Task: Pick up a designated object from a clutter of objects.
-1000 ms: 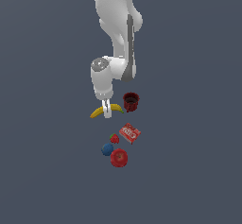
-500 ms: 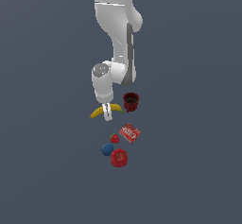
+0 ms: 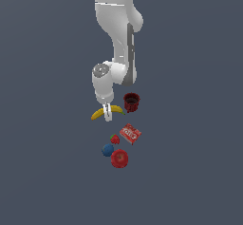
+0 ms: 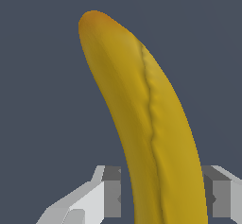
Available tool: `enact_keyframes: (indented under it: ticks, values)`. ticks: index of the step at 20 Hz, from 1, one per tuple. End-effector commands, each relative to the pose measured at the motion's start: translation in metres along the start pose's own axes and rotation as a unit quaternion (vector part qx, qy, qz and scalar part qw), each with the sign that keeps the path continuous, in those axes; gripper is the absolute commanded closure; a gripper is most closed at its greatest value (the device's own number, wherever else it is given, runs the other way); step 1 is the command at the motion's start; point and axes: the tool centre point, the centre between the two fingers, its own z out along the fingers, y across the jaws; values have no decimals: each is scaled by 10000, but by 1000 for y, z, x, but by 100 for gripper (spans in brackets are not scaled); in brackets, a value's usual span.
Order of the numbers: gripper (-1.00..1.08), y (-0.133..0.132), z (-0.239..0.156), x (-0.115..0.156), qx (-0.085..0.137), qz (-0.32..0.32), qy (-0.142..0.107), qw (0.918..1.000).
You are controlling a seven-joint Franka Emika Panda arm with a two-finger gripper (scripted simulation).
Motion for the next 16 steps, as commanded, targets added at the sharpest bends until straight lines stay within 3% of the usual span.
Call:
enact_keyframes:
  ticks: [1,16]
  values:
    - [108,-1,0,0,9,-5,3,10000]
    - [108,-23,-40,-7,0,1,3,10000]
